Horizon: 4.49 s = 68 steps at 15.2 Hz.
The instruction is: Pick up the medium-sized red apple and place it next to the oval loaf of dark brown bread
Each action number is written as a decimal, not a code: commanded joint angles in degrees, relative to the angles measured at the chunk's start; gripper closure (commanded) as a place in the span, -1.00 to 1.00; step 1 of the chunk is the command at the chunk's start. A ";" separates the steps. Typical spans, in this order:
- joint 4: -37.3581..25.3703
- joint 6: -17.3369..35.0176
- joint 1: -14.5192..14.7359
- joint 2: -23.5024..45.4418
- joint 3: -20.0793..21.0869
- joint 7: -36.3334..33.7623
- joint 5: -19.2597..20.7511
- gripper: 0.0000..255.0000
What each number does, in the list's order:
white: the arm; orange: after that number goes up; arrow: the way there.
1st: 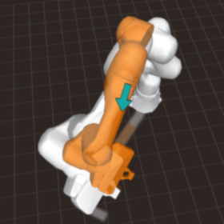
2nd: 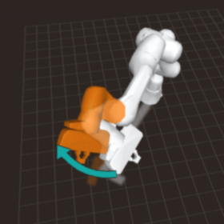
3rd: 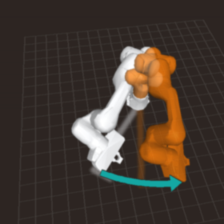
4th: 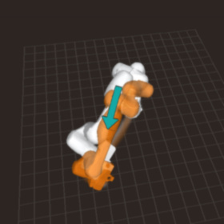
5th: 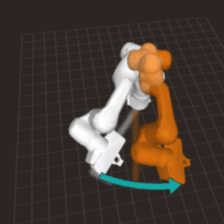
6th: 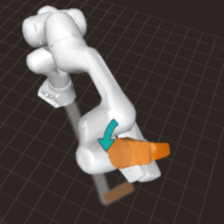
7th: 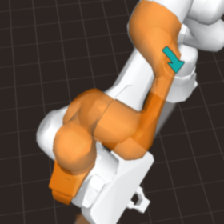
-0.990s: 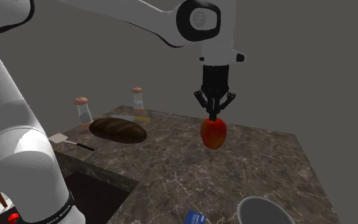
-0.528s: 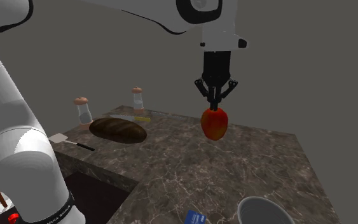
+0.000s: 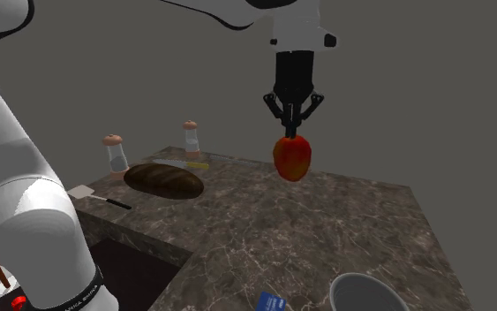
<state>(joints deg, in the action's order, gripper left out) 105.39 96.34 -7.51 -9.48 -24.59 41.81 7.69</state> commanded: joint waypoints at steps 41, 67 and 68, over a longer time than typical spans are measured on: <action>30.06 -16.95 13.67 -46.13 48.09 -53.21 -25.15 1.00; 49.83 -0.77 16.94 -49.96 55.80 -53.34 -32.61 1.00; 50.53 -0.05 17.08 -49.93 56.16 -53.31 -32.96 1.00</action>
<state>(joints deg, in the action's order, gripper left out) 155.11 95.42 9.36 -59.43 31.05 -11.43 -24.78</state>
